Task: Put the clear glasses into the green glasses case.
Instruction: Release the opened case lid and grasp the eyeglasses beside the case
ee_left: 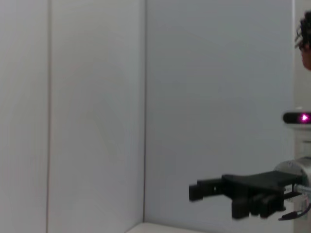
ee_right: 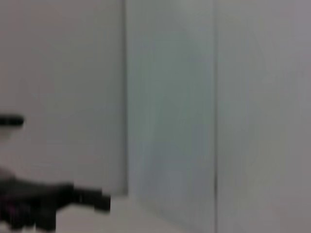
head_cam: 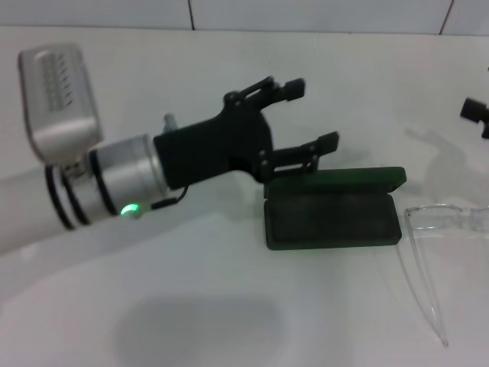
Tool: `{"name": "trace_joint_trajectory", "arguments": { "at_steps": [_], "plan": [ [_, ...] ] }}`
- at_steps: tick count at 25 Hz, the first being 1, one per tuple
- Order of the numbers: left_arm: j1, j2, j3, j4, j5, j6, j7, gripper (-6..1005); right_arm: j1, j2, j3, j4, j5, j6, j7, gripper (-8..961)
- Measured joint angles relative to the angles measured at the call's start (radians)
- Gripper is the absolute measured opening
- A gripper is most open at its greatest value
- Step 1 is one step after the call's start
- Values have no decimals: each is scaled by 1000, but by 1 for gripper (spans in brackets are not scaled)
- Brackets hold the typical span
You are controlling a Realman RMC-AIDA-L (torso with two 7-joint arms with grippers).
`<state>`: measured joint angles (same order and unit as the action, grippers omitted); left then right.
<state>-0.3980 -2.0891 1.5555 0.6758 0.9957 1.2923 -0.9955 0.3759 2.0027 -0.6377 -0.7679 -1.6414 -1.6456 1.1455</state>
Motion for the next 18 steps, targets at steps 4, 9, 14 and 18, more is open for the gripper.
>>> {"name": "trace_joint_trajectory", "arguments": {
  "at_steps": [4, 9, 14, 18],
  "plan": [
    [18, -2, 0, -76, -53, 64, 71, 888, 24, -15, -1, -160, -136, -25, 160, 870],
    [12, -4, 1, -138, -81, 94, 89, 888, 90, -65, -44, -267, -293, -88, 336, 859],
    [13, -4, 3, -162, -83, 100, 91, 888, 180, -98, -94, -272, -453, -134, 428, 846],
    [19, -5, 6, -170, -84, 101, 92, 888, 228, -97, -200, -314, -584, -133, 479, 835]
  ]
}}
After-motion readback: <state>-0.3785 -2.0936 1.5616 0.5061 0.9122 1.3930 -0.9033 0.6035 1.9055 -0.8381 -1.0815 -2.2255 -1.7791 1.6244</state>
